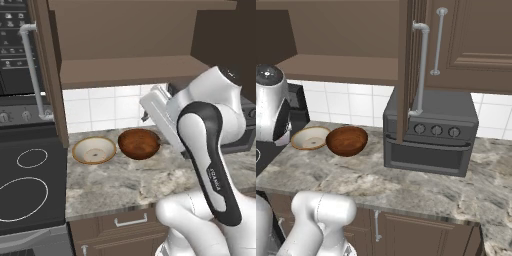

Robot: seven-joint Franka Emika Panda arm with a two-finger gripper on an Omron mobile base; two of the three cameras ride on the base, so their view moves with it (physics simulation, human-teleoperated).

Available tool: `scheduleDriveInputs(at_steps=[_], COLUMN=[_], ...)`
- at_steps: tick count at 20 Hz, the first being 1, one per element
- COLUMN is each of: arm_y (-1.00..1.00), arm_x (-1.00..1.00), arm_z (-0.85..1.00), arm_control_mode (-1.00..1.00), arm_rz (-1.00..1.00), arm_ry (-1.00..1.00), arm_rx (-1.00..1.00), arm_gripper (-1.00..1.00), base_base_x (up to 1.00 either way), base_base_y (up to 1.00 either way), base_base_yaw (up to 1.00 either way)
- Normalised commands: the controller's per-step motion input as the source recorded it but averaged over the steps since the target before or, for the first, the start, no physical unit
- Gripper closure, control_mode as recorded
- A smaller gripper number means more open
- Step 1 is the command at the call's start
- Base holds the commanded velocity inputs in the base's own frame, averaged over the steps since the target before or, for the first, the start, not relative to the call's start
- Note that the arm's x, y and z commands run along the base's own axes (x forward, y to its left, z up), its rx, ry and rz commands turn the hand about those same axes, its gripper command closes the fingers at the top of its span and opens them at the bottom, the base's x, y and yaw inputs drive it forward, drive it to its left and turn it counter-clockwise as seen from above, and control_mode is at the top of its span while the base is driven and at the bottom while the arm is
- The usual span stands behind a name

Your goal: Open the cabinet. Pick the bowls from the counter and place them in the cabinet. Then close the cabinet.

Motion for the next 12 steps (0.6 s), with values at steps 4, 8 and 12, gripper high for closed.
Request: scheduleDriveInputs(at_steps=[4, 8, 12], arm_y=[-0.37, -0.30, -0.23], arm_x=[0.00, 0.00, 0.06], arm_z=[-0.54, -0.54, -0.52], arm_control_mode=[-1.00, -1.00, -1.00], arm_rz=[-0.09, -0.09, -0.08], arm_ry=[0.01, 0.00, 0.00], arm_rx=[-0.23, -0.26, -0.25], arm_gripper=[-1.00, -1.00, -1.00], base_base_x=[0.00, 0.00, 0.00], base_base_y=[0.00, 0.00, 0.00], base_base_yaw=[0.00, 0.00, 0.00])
